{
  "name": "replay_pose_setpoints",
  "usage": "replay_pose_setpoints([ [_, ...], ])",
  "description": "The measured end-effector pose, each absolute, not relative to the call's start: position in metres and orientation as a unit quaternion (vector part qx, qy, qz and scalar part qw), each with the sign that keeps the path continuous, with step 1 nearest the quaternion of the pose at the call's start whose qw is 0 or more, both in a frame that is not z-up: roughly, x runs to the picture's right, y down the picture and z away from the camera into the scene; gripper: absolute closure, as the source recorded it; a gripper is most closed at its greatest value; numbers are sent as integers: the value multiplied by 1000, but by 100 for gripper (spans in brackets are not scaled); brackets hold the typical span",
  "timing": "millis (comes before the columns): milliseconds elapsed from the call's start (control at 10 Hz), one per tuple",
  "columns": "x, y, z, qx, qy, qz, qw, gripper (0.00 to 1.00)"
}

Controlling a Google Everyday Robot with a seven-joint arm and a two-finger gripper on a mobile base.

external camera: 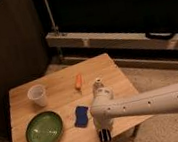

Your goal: Place the eraser in the ceramic cup

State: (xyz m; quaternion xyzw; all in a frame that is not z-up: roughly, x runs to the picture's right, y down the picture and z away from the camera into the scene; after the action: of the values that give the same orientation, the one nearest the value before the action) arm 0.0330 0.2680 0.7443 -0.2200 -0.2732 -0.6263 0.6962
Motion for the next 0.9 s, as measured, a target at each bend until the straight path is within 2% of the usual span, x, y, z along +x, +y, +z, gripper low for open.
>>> replay_pose_setpoints([
  [200, 28, 239, 727, -182, -302, -603, 716, 100],
  [500, -18, 192, 712, -119, -363, -574, 724, 100],
  [900, -73, 131, 683, -61, -498, -511, 699, 100],
])
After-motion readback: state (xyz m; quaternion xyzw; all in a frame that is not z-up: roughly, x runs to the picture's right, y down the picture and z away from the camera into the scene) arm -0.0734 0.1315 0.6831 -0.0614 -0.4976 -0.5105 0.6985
